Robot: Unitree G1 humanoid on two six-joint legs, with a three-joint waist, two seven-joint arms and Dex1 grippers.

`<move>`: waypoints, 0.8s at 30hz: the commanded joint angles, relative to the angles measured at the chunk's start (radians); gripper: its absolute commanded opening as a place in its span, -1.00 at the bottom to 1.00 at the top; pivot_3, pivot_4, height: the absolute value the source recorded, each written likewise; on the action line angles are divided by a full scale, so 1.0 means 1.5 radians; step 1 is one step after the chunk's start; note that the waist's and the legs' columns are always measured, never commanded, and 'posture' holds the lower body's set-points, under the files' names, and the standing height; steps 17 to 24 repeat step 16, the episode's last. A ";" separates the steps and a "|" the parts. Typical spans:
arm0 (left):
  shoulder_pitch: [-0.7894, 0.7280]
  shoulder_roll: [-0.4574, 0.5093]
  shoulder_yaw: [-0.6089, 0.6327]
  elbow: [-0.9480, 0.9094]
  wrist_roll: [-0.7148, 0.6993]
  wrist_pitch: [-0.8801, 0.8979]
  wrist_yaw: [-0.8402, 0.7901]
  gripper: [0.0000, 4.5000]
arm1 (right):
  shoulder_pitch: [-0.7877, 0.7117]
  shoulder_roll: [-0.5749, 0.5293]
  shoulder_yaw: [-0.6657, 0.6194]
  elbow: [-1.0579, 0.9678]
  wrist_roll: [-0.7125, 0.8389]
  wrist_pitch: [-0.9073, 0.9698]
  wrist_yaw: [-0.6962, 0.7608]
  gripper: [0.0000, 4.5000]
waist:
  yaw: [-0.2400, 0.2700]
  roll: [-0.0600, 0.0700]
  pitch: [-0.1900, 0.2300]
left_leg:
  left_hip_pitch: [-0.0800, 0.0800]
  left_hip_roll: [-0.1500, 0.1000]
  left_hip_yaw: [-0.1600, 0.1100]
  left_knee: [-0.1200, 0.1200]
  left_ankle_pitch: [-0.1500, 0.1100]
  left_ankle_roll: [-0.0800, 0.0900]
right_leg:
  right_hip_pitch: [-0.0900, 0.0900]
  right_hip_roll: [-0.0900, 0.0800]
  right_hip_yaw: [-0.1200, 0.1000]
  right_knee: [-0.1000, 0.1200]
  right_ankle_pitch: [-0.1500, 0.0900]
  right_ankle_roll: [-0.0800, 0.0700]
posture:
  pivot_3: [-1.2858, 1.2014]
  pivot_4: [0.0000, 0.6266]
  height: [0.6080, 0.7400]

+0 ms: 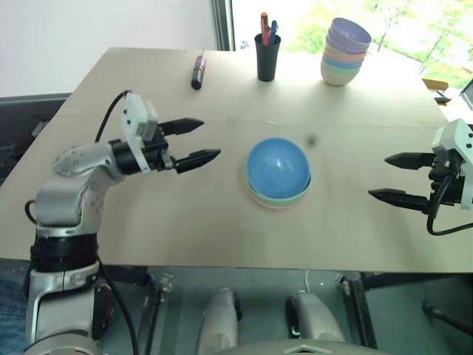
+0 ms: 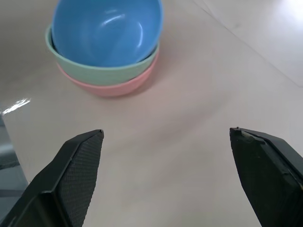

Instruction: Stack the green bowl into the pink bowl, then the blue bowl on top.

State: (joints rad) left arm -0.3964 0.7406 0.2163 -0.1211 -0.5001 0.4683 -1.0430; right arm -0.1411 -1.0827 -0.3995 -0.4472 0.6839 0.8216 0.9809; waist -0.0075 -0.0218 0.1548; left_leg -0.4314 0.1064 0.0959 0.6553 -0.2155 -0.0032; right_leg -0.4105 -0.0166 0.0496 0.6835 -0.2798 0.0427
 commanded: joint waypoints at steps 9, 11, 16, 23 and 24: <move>0.116 0.012 0.047 -0.046 0.013 -0.100 0.027 0.92 | 0.113 0.050 -0.071 0.098 -0.079 -0.220 0.085 1.00 | 0.000 0.000 0.000 | 0.001 0.000 0.000 0.000 0.000 0.000 | 0.001 0.000 0.000 0.000 0.000 0.000 | 0.03 -0.52 1.00; 0.124 0.015 0.051 -0.043 0.010 -0.101 0.028 0.92 | 0.124 0.055 -0.075 0.105 -0.084 -0.240 0.092 1.00 | 0.000 0.000 0.000 | 0.001 0.000 0.000 0.000 0.000 0.000 | 0.001 0.000 0.000 0.000 0.000 0.000 | 0.03 -0.52 1.00; 0.138 0.021 0.050 -0.039 0.017 -0.116 0.024 0.92 | 0.131 0.056 -0.072 0.122 -0.095 -0.271 0.097 1.00 | -0.001 0.000 0.000 | 0.001 0.000 0.000 0.000 0.000 0.000 | 0.001 0.000 0.000 0.000 0.000 0.000 | 0.03 -0.52 1.00; 0.138 0.021 0.050 -0.039 0.017 -0.116 0.024 0.92 | 0.131 0.056 -0.072 0.122 -0.095 -0.271 0.097 1.00 | -0.001 0.000 0.000 | 0.001 0.000 0.000 0.000 0.000 0.000 | 0.001 0.000 0.000 0.000 0.000 0.000 | 0.03 -0.52 1.00; 0.138 0.021 0.050 -0.039 0.017 -0.116 0.024 0.92 | 0.131 0.056 -0.072 0.122 -0.095 -0.271 0.097 1.00 | -0.001 0.000 0.000 | 0.001 0.000 0.000 0.000 0.000 0.000 | 0.001 0.000 0.000 0.000 0.000 0.000 | 0.03 -0.52 1.00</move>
